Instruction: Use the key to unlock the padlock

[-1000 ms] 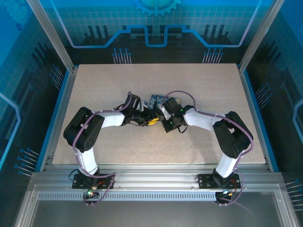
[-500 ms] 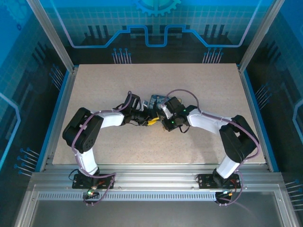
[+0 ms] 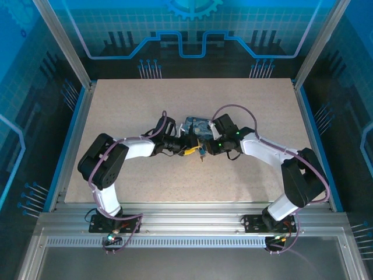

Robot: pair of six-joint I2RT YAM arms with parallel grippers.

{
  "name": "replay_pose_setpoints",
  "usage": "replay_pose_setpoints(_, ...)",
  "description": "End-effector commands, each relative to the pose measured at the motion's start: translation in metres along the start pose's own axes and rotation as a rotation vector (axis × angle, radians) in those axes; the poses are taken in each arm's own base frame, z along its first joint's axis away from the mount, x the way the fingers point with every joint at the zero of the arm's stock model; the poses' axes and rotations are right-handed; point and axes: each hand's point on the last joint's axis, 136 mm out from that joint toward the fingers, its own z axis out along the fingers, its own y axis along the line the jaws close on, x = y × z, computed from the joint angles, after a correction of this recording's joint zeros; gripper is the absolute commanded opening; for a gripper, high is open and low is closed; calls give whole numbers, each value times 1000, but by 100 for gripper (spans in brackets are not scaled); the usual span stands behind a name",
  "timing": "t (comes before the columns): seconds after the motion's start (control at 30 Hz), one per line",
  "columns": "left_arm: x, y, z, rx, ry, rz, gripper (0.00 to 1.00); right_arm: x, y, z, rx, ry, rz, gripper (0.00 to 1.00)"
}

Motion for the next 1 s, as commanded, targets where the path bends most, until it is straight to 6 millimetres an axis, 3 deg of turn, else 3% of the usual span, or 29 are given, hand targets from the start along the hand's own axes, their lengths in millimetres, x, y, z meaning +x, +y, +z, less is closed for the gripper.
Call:
replay_pose_setpoints(0.0,1,-8,0,68,-43,90,54,-16,10,-6,-47,-34,27,27)
replay_pose_setpoints(0.1,3,-21,-14,105,-85,160,65,-19,11,-18,-55,-66,34,28)
replay_pose_setpoints(0.13,5,-23,-18,101,-95,181,93,-19,11,-22,-55,-79,34,29)
replay_pose_setpoints(0.17,6,-26,-24,98,-108,205,99,-21,10,-26,-51,-92,35,30)
replay_pose_setpoints(0.47,-14,-40,-83,-107,-326,328,99,-34,4,-53,-46,-204,80,45)
replay_pose_setpoints(0.6,-33,-39,-111,-49,-462,120,99,-39,-2,-55,-46,-237,101,49)
replay_pose_setpoints(0.7,-32,-58,-108,105,-406,205,99,-44,-12,-54,-47,-252,147,52)
replay_pose_setpoints(0.77,-29,-57,-99,115,-366,249,95,-48,-20,-53,-41,-268,189,54)
replay_pose_setpoints(0.97,-5,-29,-71,-3,-319,343,84,-58,-51,-48,-33,-274,367,62)
